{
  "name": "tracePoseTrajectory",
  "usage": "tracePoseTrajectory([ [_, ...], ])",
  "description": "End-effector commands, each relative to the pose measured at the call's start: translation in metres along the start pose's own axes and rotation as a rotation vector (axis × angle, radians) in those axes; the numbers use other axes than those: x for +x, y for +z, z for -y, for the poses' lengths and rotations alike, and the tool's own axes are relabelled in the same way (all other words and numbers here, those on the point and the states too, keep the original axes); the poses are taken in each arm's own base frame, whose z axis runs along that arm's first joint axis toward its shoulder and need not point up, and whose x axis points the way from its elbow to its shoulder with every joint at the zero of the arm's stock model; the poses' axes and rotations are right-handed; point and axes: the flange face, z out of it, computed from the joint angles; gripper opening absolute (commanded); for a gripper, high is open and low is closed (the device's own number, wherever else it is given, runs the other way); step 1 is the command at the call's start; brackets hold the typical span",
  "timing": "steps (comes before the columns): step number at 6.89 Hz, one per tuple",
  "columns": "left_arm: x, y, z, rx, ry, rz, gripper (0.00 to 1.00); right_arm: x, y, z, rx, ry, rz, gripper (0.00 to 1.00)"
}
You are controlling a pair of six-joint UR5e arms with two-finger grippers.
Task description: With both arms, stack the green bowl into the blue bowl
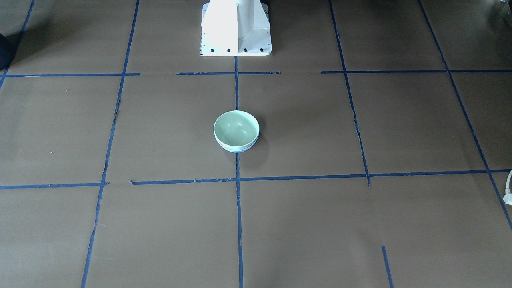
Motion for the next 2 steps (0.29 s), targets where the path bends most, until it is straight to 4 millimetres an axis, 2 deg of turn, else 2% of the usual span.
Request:
tracePoseTrajectory([
  [1, 0.0002, -0.0003, 0.0005, 0.000, -0.001, 0.000, 1.00, -0.0005, -0.0005, 0.0004, 0.002, 0.000, 0.000, 1.00],
  [2, 0.0017, -0.0019, 0.0022, 0.004, 0.002, 0.001, 1.00, -0.0023, -0.0019, 0.0014, 0.005, -0.005, 0.001, 1.00],
])
